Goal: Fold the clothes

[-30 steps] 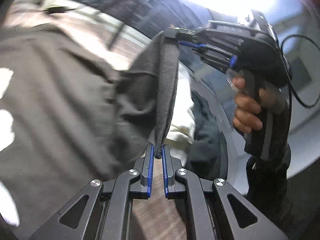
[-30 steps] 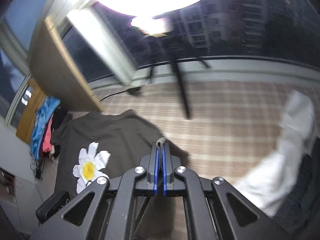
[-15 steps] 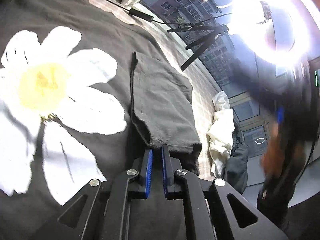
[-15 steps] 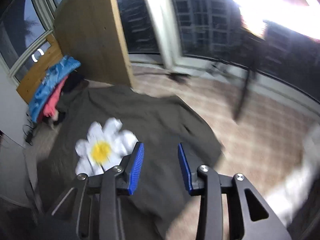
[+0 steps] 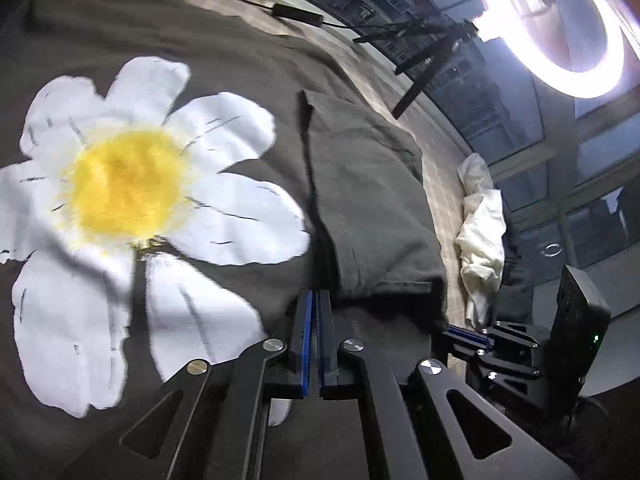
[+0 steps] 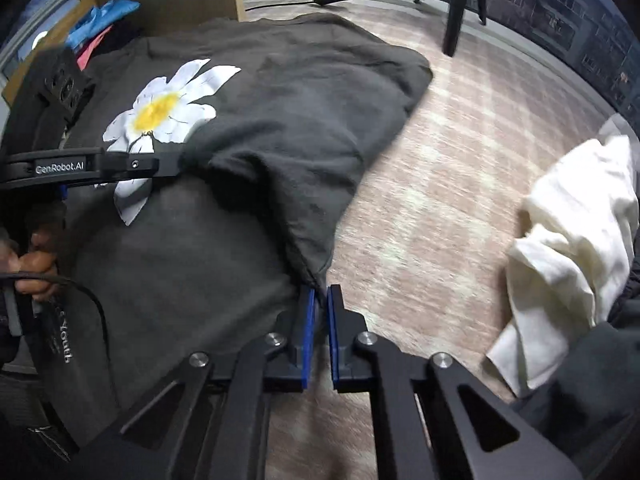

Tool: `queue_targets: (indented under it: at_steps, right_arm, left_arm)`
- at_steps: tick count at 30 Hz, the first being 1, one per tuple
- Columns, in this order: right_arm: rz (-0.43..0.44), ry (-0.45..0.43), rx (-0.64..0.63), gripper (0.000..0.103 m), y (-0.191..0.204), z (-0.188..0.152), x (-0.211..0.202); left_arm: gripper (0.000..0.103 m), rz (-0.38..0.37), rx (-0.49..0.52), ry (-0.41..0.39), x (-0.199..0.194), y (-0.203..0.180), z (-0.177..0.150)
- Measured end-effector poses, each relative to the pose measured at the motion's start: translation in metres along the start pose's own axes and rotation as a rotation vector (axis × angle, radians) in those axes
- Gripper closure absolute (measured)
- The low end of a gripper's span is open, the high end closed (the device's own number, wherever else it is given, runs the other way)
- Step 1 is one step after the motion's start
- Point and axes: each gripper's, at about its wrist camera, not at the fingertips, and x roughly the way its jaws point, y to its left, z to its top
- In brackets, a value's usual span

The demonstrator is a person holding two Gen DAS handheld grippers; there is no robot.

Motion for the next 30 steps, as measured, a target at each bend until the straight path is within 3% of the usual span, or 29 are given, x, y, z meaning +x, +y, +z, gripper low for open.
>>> queue_targets:
  at_steps: [3, 9, 13, 15, 17, 19, 21, 22, 23, 27, 30]
  right_arm:
    - [0.039, -0.055, 0.012, 0.095, -0.002, 0.003, -0.02]
    - [0.098, -0.098, 0.018, 0.095, 0.004, 0.016, -0.026]
    - [0.131, -0.086, 0.078, 0.095, -0.002, 0.026, -0.003]
    - [0.112, -0.016, 0.053, 0.094, 0.002, 0.026, 0.015]
    - [0.095, -0.014, 0.003, 0.095, 0.008, 0.022, 0.011]
    - [0.125, -0.039, 0.013, 0.094, 0.006, 0.023, -0.005]
    - [0.18, -0.105, 0.051, 0.078, 0.003, 0.029, -0.018]
    - [0.187, -0.12, 0.059, 0.06, 0.004, 0.032, -0.017]
    - [0.17, -0.117, 0.053, 0.057, 0.006, 0.034, -0.011]
    - [0.077, -0.099, -0.015, 0.057, 0.021, 0.034, 0.011]
    - [-0.006, -0.063, -0.088, 0.06, 0.034, 0.029, 0.009]
  left_arm:
    - [0.103, 0.015, -0.003, -0.037, -0.013, 0.004, 0.003]
    - [0.095, -0.098, 0.095, -0.051, -0.01, -0.032, 0.014]
    - [0.092, -0.114, 0.141, 0.006, 0.023, -0.048, 0.026]
    - [0.094, -0.024, 0.159, 0.031, 0.037, -0.045, 0.03]
    - [0.102, 0.033, 0.171, 0.024, 0.037, -0.039, 0.031]
    - [0.099, 0.042, 0.156, -0.016, 0.015, -0.031, 0.03]
    - [0.095, 0.031, 0.128, -0.053, -0.012, -0.02, 0.026]
    - [0.094, 0.036, 0.118, -0.067, -0.027, -0.015, 0.022]
    - [0.094, 0.06, 0.111, -0.088, -0.046, -0.009, 0.014]
    - [0.091, 0.142, 0.072, -0.145, -0.112, 0.021, -0.019]
    - [0.091, 0.266, 0.006, -0.181, -0.173, 0.062, -0.055]
